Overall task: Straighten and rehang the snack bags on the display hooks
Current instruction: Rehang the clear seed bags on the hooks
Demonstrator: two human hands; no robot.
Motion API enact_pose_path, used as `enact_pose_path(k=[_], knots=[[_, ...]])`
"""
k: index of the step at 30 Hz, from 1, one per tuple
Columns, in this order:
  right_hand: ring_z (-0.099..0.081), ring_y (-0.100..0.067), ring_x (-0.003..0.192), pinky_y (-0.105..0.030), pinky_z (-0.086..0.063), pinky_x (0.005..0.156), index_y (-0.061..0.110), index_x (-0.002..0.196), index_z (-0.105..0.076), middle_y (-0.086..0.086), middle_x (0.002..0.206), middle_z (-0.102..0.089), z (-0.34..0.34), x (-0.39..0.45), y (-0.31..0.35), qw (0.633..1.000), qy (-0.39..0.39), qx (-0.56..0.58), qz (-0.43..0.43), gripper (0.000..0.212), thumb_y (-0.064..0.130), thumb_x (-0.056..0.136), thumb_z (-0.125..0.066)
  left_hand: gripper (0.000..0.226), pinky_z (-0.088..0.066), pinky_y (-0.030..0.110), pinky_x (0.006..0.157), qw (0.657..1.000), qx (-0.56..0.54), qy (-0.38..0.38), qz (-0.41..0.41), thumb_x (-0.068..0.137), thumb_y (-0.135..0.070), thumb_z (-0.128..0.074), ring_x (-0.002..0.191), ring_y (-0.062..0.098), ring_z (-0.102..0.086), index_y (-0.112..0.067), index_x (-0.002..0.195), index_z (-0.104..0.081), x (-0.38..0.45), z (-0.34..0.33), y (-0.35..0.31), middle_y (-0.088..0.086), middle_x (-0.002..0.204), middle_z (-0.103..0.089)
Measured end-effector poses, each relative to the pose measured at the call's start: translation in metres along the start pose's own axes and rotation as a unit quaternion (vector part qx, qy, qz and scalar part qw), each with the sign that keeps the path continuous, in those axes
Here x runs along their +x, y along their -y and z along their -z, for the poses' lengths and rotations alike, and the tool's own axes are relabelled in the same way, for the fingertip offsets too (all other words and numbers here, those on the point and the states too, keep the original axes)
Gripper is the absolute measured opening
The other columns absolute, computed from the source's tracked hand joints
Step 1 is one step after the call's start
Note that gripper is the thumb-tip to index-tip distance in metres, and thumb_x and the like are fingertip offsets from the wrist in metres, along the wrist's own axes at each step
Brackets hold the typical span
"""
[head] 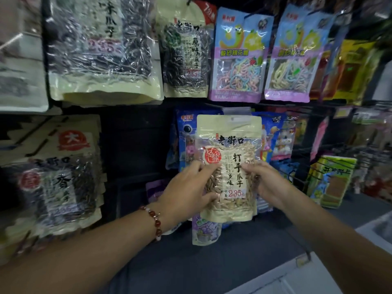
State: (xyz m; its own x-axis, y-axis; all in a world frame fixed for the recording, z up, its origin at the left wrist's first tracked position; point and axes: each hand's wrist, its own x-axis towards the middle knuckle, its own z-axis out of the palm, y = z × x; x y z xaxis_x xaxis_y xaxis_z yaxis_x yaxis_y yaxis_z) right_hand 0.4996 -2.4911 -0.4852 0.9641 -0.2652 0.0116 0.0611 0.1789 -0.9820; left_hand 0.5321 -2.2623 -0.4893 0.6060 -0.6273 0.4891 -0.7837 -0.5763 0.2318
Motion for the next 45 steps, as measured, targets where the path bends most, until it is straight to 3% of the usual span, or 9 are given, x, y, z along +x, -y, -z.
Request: enact_pose_path(k=[7,12,18,21,24,26,33,37,45], knots=[[-0.064,-0.026,0.095,-0.043,-0.049,0.083,0.009,0.111,-0.058,-0.006,0.093,-0.071,-0.001,-0.067,0.004,0.999,0.007,-0.035,0.004,0.054,0.025,0.064,-0.080,0.070,-0.049,0.028,0.088,0.997,-0.077,0.015,-0.003,0.087,-0.049,-0.065,0.106,0.006,-0.050,-0.047,0.143,-0.023,-0.051,0.026,-0.027,-0.014,0.125,-0.042],[-0.062,-0.026,0.096,-0.031,-0.052,0.061,0.015,0.108,-0.064,-0.005,0.095,-0.071,-0.027,-0.109,-0.013,0.999,0.027,-0.023,-0.007,0.043,0.023,0.068,-0.078,0.099,-0.054,0.026,0.084,0.969,-0.231,-0.026,0.081,0.082,-0.047,-0.072,0.094,-0.001,-0.061,-0.058,0.144,0.004,-0.096,0.047,-0.031,-0.019,0.120,-0.050],[-0.062,-0.034,0.112,-0.049,-0.046,0.100,0.007,0.118,-0.061,-0.018,0.118,-0.068,-0.080,-0.148,-0.055,0.995,0.078,-0.040,-0.054,0.057,0.019,0.065,-0.082,0.105,-0.053,0.029,0.077,0.925,-0.330,-0.072,0.173,0.084,-0.038,-0.073,0.082,0.004,-0.065,-0.052,0.148,0.009,-0.157,0.082,-0.007,-0.017,0.108,-0.065],[-0.066,-0.032,0.106,-0.045,-0.050,0.096,0.006,0.119,-0.060,-0.015,0.111,-0.071,-0.110,-0.158,-0.083,0.983,0.135,-0.088,-0.088,0.064,0.015,0.063,-0.088,0.084,-0.057,0.032,0.080,0.898,-0.365,-0.097,0.228,0.084,-0.027,-0.076,0.093,0.009,-0.069,-0.039,0.149,-0.025,-0.196,0.099,0.013,-0.010,0.110,-0.069],[-0.068,-0.022,0.101,-0.034,-0.053,0.085,0.016,0.114,-0.063,-0.005,0.108,-0.072,-0.144,-0.166,-0.114,0.952,0.214,-0.181,-0.120,0.049,0.012,0.070,-0.085,0.015,-0.053,0.021,0.064,0.918,-0.268,-0.081,0.282,0.089,-0.017,-0.071,0.074,0.007,-0.067,-0.026,0.100,-0.065,-0.252,0.114,0.037,-0.004,0.087,-0.070],[-0.066,-0.019,0.101,-0.035,-0.052,0.087,0.020,0.108,-0.064,-0.001,0.108,-0.069,-0.171,-0.169,-0.140,0.915,0.276,-0.266,-0.127,0.044,0.014,0.071,-0.085,0.014,-0.042,0.020,0.049,0.927,-0.205,-0.045,0.310,0.091,-0.017,-0.067,0.052,0.000,-0.055,-0.024,0.080,-0.062,-0.297,0.115,0.047,-0.007,0.062,-0.062],[-0.066,-0.008,0.088,-0.017,-0.048,0.070,0.019,0.107,-0.069,0.003,0.102,-0.073,-0.263,-0.183,-0.195,0.884,0.376,-0.241,-0.138,0.027,0.023,0.082,-0.077,0.034,-0.045,0.030,0.054,0.899,-0.128,-0.026,0.419,0.088,-0.055,-0.060,0.054,0.000,-0.055,-0.022,0.085,-0.064,-0.384,0.130,0.084,-0.012,0.066,-0.061],[-0.066,-0.004,0.072,-0.016,-0.048,0.064,0.010,0.100,-0.070,0.003,0.084,-0.073,-0.300,-0.169,-0.207,0.903,0.354,-0.222,-0.097,0.021,0.022,0.084,-0.076,0.013,-0.042,0.017,0.056,0.893,-0.102,-0.008,0.438,0.094,-0.031,-0.063,0.060,-0.007,-0.056,-0.022,0.084,-0.065,-0.399,0.128,0.109,-0.027,0.068,-0.061],[-0.056,-0.003,0.064,-0.025,-0.038,0.058,0.023,0.073,-0.065,0.010,0.067,-0.062,-0.349,-0.135,-0.225,0.891,0.304,-0.337,0.024,0.015,0.029,0.084,-0.074,0.019,-0.040,0.029,0.059,0.914,-0.027,0.071,0.399,0.097,-0.039,-0.054,0.071,0.007,-0.056,-0.024,0.090,-0.063,-0.394,0.117,0.187,-0.010,0.077,-0.060]])
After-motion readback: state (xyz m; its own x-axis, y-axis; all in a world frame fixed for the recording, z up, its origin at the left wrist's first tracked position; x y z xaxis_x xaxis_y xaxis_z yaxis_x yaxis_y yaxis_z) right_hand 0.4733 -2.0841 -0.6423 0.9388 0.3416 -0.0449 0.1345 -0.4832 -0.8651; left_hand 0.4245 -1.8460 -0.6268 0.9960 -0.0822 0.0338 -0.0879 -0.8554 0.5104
